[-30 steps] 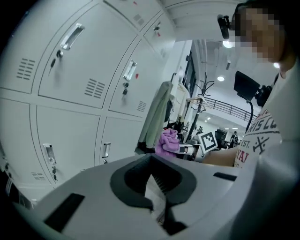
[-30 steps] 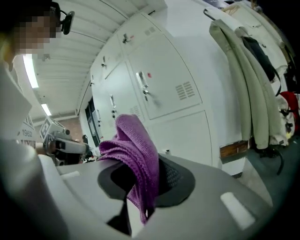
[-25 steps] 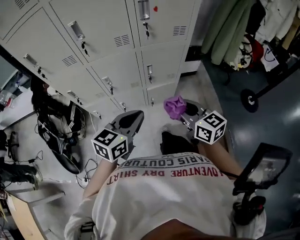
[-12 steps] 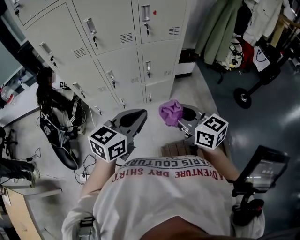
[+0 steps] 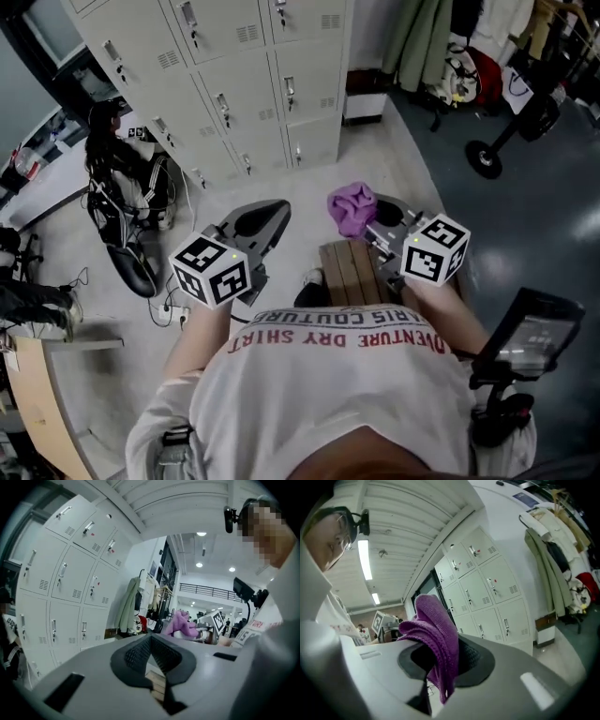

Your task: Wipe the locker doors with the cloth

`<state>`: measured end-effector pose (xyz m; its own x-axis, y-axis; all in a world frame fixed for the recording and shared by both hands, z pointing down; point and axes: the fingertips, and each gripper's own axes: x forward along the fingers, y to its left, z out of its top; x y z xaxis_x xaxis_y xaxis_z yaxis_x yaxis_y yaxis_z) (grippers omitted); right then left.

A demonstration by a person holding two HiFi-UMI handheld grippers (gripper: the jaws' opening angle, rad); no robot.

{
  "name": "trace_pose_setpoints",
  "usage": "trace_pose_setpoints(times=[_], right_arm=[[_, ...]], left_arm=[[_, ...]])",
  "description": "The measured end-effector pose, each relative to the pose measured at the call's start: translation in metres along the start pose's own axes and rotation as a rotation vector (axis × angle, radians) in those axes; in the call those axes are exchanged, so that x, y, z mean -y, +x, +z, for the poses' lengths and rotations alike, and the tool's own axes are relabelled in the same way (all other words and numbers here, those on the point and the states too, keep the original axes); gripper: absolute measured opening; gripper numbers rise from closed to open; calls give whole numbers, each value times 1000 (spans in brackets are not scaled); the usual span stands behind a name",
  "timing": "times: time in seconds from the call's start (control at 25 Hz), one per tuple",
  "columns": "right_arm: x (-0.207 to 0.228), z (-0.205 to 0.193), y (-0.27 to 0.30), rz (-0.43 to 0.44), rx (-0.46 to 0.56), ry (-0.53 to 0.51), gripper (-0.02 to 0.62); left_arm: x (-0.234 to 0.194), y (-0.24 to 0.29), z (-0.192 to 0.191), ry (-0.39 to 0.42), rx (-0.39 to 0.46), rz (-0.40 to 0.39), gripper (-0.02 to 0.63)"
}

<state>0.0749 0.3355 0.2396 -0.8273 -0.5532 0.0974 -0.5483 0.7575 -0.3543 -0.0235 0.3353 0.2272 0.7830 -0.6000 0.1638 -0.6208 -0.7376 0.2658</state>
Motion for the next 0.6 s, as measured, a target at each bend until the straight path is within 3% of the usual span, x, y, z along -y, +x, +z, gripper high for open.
trace_pose_setpoints(times=[0.08, 0.2, 0.36, 0.6], right_arm=[[-23, -10, -37, -16, 21, -14, 75], [-60, -27, -78, -41, 35, -56, 75], [-99, -36, -116, -48, 35, -14, 75], [-147, -49, -121, -36, -5, -16, 75]], left_arm=[[43, -8, -16, 11, 6, -19, 2], [100, -21, -42, 38, -60, -59, 2], [164, -43, -43, 65, -71, -76, 2], [191, -86, -42, 83, -82, -65, 2]])
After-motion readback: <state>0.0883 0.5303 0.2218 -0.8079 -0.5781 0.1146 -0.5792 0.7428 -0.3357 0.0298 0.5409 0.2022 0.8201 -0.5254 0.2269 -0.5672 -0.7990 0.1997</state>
